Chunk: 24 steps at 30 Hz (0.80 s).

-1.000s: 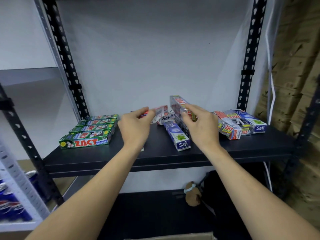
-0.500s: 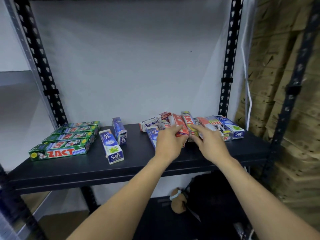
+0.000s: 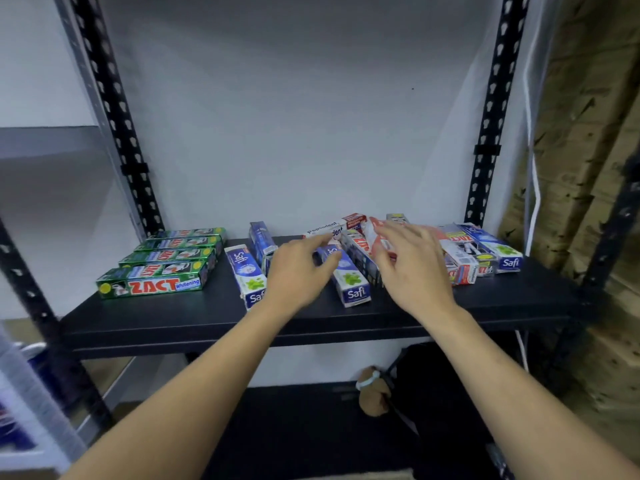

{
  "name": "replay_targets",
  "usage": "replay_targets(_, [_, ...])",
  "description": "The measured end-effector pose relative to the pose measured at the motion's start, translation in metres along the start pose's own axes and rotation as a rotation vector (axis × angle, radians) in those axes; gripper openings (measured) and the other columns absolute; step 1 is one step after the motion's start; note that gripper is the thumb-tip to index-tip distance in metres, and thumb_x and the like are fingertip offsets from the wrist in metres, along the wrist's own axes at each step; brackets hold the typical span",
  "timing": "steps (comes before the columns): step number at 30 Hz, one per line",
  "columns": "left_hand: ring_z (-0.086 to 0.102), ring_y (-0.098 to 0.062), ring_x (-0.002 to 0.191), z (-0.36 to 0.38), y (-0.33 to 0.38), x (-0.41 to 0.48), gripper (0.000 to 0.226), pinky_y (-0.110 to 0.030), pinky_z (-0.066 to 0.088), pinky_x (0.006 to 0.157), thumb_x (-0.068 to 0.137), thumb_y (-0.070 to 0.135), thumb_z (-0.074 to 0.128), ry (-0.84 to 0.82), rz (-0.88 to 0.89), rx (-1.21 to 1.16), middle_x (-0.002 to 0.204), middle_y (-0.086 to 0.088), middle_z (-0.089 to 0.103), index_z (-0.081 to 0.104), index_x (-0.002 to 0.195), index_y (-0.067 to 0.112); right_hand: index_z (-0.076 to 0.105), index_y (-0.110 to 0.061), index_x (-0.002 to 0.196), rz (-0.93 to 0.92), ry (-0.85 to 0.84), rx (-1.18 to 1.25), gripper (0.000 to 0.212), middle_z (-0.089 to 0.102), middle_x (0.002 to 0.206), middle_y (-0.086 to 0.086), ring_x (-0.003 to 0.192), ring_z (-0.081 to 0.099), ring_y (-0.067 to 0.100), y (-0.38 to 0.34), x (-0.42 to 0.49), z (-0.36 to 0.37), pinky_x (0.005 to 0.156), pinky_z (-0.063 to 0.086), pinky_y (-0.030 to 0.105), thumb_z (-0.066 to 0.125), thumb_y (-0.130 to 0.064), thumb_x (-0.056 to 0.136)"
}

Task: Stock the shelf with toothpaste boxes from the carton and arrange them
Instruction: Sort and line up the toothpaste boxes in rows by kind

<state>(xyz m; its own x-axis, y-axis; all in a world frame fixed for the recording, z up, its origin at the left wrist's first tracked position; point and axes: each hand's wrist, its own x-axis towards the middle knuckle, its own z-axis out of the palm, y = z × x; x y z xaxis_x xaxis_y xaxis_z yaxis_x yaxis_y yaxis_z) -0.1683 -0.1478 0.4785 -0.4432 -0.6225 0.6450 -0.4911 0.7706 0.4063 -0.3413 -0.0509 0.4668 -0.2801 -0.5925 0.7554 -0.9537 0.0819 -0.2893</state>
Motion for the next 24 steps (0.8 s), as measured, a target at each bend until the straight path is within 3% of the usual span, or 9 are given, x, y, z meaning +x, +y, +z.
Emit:
replay_targets(8, [0.063,-0.029,0.102,-0.073,-0.118,-0.016,0.038,-0.041,0.05,0.086,0.094,0.045,0.058,0.126,-0.172,0.265,0.11,-0.006,0.073,0.069,0.121,0.02,0.065,-0.019,0.122,-0.147,-0.201,0.073,0.033,0.066,0.12,-0.004,0.119,0.048,0.025,-0.067,0.007,0.045,0.105,0.039,0.038,0.056,-0.032,0.093])
replay_targets(11, [0.058,-0.031,0.118,-0.093,-0.166,-0.022,0.045,-0.045,0.044,0.096,0.094,0.05,0.054,0.117,-0.248,0.398,0.125,-0.008,0.068,0.065,0.126,0.02,0.063,-0.024,0.125,-0.099,-0.295,0.105,0.035,0.067,0.118,-0.006,0.117,0.051,0.022,-0.083,0.017,0.061,0.098,0.043,0.035,0.055,-0.036,0.092])
replay_targets(16, [0.027,-0.026,0.148,-0.102,-0.219,-0.029,0.059,-0.051,0.019,0.118,0.098,0.061,0.036,-0.024,-0.29,0.523,0.158,-0.002,0.037,0.047,0.145,0.027,0.062,-0.026,0.126,0.024,-0.391,0.171,0.037,0.071,0.109,0.0,0.107,0.063,0.019,-0.099,0.041,0.092,0.09,0.05,0.032,0.057,-0.038,0.092])
replay_targets(21, [0.012,-0.023,0.152,-0.095,-0.229,-0.03,0.065,-0.048,0.006,0.123,0.099,0.065,0.021,-0.07,-0.308,0.484,0.162,0.0,0.027,0.036,0.152,0.032,0.06,-0.014,0.127,0.129,-0.46,0.156,0.049,0.067,0.118,0.006,0.109,0.061,0.024,-0.114,0.065,0.129,0.083,0.047,0.031,0.053,-0.049,0.094])
replay_targets(24, [0.008,-0.023,0.153,-0.096,-0.233,-0.029,0.064,-0.048,0.002,0.123,0.098,0.065,0.02,-0.086,-0.33,0.47,0.163,0.001,0.025,0.033,0.153,0.033,0.064,-0.01,0.104,0.164,-0.533,0.088,0.054,0.068,0.096,0.007,0.088,0.062,0.025,-0.122,0.073,0.152,0.065,0.045,0.031,0.047,-0.06,0.092])
